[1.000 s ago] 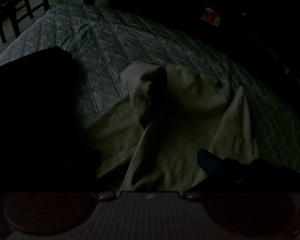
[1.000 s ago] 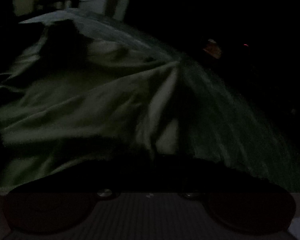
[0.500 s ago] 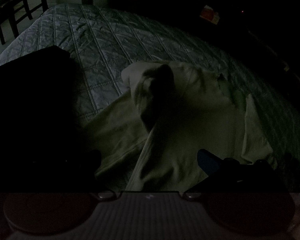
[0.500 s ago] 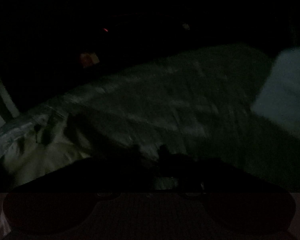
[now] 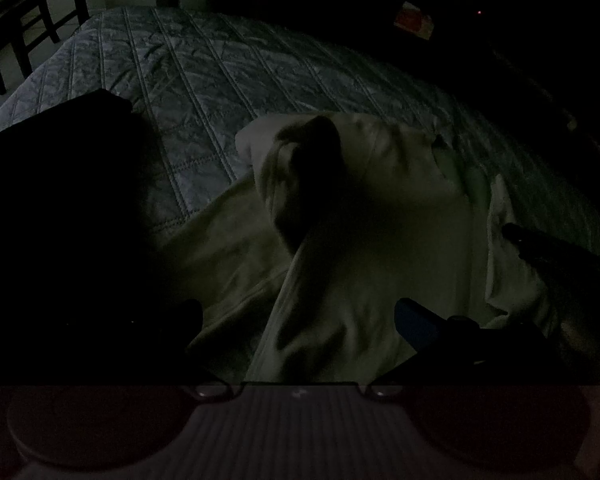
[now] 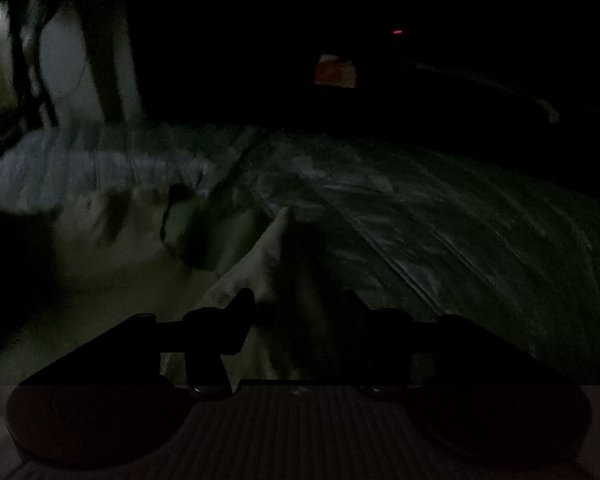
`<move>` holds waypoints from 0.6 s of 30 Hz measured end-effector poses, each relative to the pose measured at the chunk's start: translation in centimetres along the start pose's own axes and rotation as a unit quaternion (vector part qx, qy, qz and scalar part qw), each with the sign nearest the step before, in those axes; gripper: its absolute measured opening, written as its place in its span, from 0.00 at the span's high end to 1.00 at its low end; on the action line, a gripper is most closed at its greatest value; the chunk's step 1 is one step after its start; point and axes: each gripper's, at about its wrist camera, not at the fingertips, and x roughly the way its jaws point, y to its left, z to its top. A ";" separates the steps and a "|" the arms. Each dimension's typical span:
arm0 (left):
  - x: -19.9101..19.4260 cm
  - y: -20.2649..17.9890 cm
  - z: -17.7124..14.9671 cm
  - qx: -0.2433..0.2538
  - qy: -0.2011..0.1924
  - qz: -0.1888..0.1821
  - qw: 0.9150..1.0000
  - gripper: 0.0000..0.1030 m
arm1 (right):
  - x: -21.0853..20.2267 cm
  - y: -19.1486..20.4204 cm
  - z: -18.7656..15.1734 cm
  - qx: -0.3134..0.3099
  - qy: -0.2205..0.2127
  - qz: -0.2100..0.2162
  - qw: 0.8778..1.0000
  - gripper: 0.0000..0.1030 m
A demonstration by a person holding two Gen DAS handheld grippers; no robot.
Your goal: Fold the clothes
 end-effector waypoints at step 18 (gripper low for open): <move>0.7 -1.0 -0.7 0.015 0.009 0.004 1.000 0.01 | -3.1 -2.4 -1.5 0.076 -0.064 -0.032 0.995 0.59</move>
